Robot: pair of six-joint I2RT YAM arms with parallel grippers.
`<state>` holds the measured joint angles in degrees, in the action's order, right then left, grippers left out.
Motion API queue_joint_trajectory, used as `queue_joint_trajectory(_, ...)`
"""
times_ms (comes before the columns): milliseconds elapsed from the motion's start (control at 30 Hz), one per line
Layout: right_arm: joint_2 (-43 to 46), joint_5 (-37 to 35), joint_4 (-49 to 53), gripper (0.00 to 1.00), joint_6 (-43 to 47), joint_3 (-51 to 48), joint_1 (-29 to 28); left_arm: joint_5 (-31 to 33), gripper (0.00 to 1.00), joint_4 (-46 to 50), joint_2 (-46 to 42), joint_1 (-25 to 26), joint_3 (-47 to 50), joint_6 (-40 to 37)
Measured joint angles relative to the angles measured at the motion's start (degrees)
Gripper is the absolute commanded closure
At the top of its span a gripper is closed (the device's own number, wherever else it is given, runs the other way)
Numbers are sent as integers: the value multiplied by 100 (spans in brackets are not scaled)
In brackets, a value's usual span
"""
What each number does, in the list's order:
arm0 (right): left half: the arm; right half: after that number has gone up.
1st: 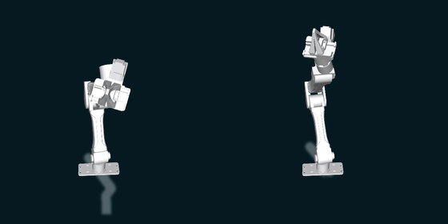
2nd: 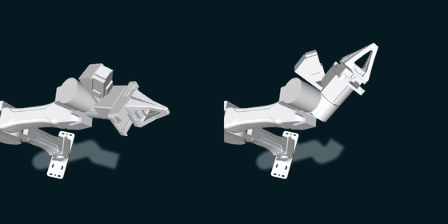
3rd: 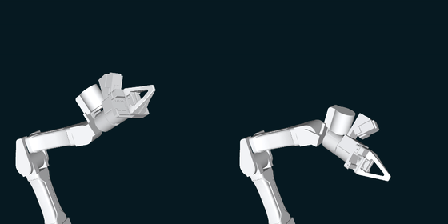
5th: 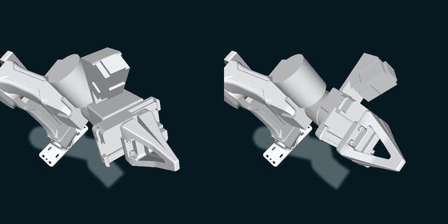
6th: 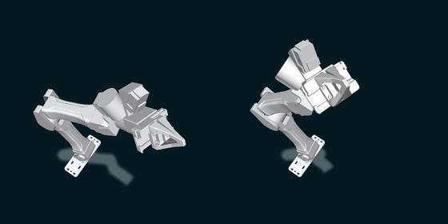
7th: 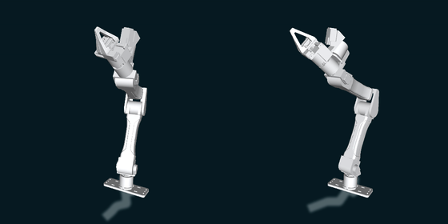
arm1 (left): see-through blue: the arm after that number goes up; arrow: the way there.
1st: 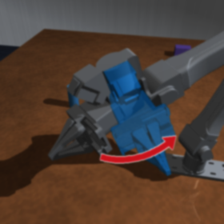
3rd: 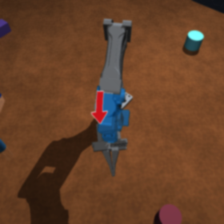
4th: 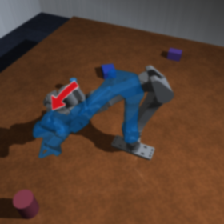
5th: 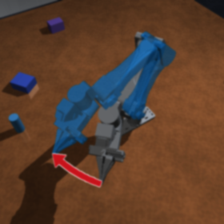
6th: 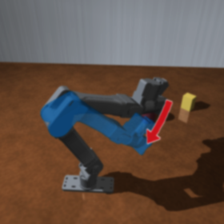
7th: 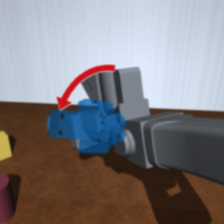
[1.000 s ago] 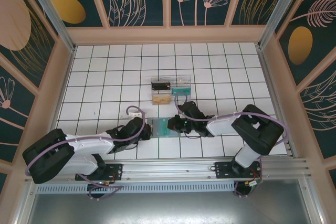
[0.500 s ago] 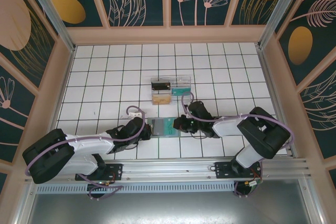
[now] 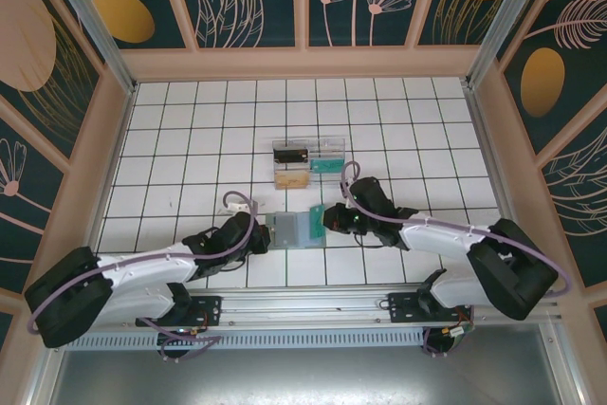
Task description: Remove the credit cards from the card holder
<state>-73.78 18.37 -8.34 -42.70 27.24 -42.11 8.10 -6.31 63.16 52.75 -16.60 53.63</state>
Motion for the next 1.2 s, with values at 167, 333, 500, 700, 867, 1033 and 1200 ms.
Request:
queue_joint_trajectory(167, 282, -505, 1040, 100, 612, 708, 13, 155, 48, 186, -833, 0, 20, -52)
queue_joint_trajectory(333, 361, -1027, 1884, 100, 1475, 1526, 13, 391, 3, 350, -1891, 0, 205, -142)
queue_joint_trajectory(500, 177, -1735, 2625, 100, 2686, 2498, -101, 706, 1, 584, -3001, 0, 457, -177)
queue_joint_trajectory(700, -492, -2634, 3029, 100, 4524, 3364, -439, 940, 2, 855, -4103, 0, 802, -199)
queue_joint_trajectory(867, -1108, -3515, 3130, 100, 6159, 3613, -675, 1064, 1, 1187, -4680, 0, 984, -243)
queue_joint_trajectory(1033, -1443, -4164, 3130, 100, 7521, 3613, -898, 1134, 1, 1449, -5031, 0, 1047, -264)
queue_joint_trajectory(1200, -1530, -4393, 3064, 100, 8594, 3582, -966, 1169, 1, 1534, -5108, 0, 1086, -293)
